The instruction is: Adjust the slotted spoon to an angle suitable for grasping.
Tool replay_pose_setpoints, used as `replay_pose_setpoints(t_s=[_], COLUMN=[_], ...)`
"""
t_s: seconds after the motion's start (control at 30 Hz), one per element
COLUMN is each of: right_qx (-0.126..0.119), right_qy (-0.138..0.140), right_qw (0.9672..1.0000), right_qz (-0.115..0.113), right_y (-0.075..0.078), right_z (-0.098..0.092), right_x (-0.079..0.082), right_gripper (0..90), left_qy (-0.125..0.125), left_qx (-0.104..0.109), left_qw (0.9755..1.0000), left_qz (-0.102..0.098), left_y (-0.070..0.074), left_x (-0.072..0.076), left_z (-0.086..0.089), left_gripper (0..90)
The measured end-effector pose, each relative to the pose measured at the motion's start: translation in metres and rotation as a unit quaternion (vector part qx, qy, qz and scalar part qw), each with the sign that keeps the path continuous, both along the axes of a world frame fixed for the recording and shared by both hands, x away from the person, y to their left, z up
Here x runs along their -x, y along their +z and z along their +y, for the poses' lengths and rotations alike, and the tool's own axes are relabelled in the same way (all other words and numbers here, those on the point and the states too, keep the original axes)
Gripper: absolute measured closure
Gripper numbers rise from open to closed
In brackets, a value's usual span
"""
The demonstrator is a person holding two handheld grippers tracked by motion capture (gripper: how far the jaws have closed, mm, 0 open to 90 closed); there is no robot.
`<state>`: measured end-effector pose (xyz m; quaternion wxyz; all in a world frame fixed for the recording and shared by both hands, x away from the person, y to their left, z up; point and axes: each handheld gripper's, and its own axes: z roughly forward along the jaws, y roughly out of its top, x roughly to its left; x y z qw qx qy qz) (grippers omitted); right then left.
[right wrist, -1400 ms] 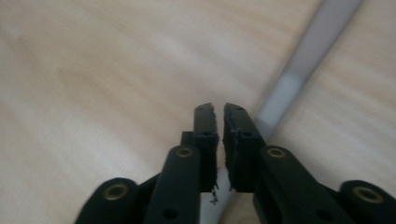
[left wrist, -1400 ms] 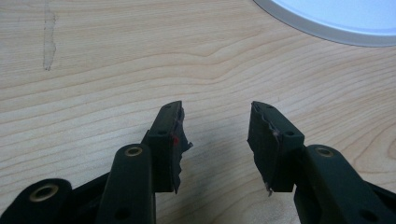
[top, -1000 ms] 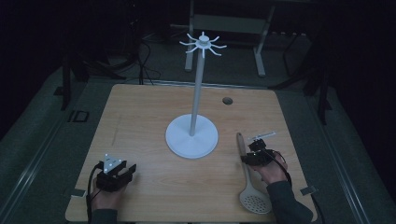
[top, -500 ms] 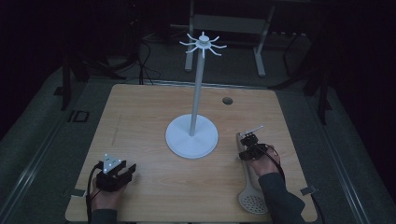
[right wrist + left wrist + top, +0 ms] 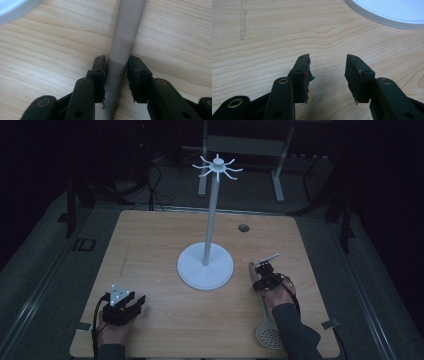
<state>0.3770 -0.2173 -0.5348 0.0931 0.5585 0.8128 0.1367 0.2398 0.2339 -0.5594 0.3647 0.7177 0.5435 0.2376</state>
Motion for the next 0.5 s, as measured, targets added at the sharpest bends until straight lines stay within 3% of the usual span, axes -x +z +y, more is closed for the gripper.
replay_pose_setpoints(t_s=[0.03,0.2,0.5], right_qx=[-0.02,-0.03,-0.043], right_qy=[0.005,0.024,0.038], right_qw=[0.9998,0.9993,0.997], right_qz=[0.003,-0.003,-0.052], right_y=[0.0,0.0,0.016], right_z=[0.004,0.014,0.018], right_x=[0.0,0.004,0.014], right_gripper=[71.1,73.0,73.3], left_qy=[0.001,0.004,0.006], left_qx=[0.0,0.002,0.0], left_qw=[1.0,1.0,1.0], left_qz=[0.001,0.0,-0.002], left_y=[0.0,-0.001,-0.001], left_x=[0.0,0.0,-0.001], left_z=[0.0,0.002,0.002], left_gripper=[55.2,55.2,55.2])
